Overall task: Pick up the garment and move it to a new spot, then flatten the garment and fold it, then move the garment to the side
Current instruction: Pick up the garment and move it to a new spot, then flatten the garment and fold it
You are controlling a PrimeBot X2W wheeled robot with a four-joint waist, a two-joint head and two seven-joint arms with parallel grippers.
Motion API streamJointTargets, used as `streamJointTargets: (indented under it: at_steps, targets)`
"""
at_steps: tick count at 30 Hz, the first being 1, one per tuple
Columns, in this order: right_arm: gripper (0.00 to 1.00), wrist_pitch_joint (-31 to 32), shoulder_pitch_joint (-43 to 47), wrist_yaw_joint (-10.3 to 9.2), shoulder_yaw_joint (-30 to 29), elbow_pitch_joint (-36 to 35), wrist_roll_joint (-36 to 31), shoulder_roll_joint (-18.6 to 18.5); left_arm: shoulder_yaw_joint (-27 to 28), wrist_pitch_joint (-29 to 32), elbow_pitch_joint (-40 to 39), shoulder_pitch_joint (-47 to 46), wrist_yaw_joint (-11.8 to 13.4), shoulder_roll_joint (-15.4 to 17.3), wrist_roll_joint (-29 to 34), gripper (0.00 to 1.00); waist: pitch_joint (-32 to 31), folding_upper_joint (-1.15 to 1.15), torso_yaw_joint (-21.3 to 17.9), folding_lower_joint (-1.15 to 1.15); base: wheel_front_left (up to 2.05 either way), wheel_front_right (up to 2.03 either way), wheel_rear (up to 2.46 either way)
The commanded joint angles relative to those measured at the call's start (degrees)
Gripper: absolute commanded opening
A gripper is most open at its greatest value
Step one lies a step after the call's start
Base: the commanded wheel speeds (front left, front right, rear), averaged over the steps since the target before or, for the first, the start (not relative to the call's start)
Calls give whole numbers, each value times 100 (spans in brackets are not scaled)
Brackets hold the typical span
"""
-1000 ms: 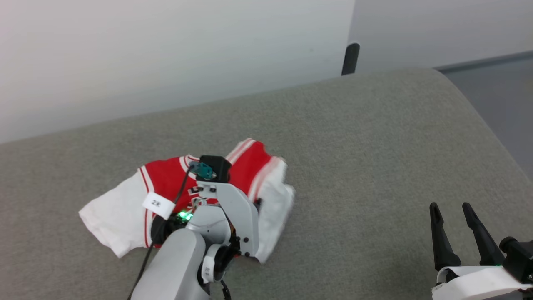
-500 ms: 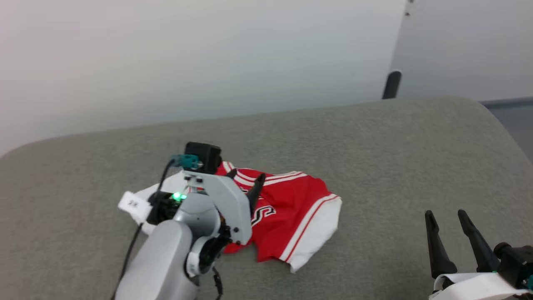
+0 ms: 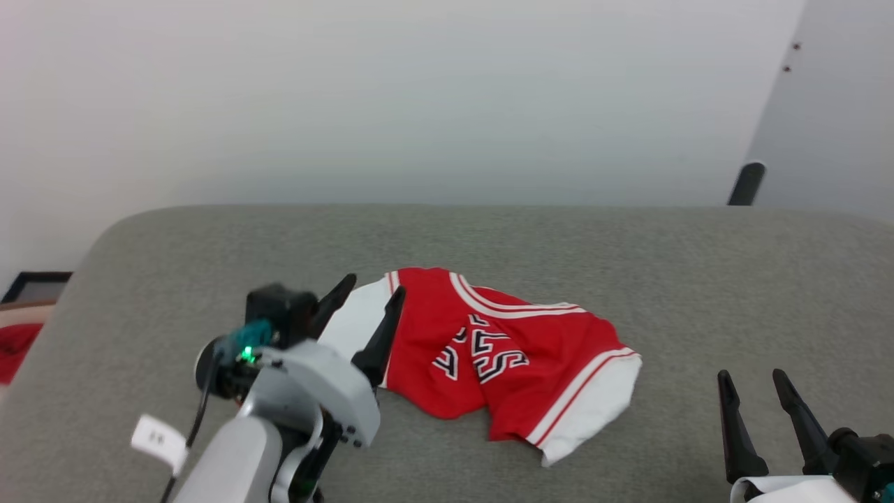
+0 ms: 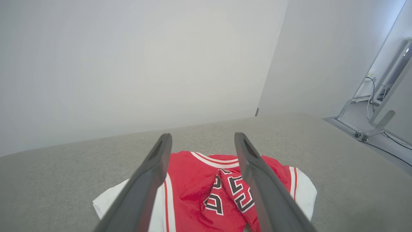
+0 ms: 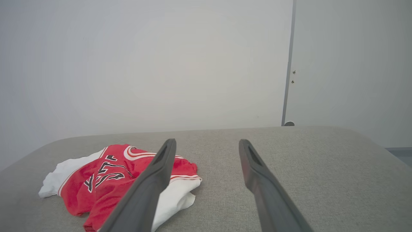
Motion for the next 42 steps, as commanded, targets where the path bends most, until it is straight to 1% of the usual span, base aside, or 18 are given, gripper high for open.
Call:
streamJointTargets:
  at_steps: [1,4,7,10,16,20,28,42]
  targets:
    - [100,-61,40,4,-26,25,-40,9,5,-190,-14,125,-24,43,98,100,-35,0,186,0,0,0,0]
    - [100,-145,55,4,-43,98,-97,7,58,-597,27,343,-58,111,107,100,-32,0,278,0,0,0,0]
    - [100,-235,35,4,-72,194,-173,9,177,-968,123,526,1,192,136,100,-30,0,346,0,0,0,0]
    - [100,-298,43,4,-117,247,-250,9,257,-1295,237,659,-5,214,121,100,-38,0,417,0,0,0,0]
    - [100,-413,119,4,-183,326,-381,9,366,-1784,572,828,-40,311,109,100,-54,0,493,0,0,0,0]
    - [100,-498,130,4,-225,384,-432,8,452,-1944,764,844,-48,306,45,100,-54,0,490,0,0,0,0]
    - [100,-633,155,4,-372,496,-518,9,666,-2179,1148,965,-59,431,47,100,-58,0,402,0,0,0,0]
    - [100,-612,247,4,-441,413,-568,9,865,-2228,1262,1041,-87,405,164,100,-63,0,286,0,0,0,0]
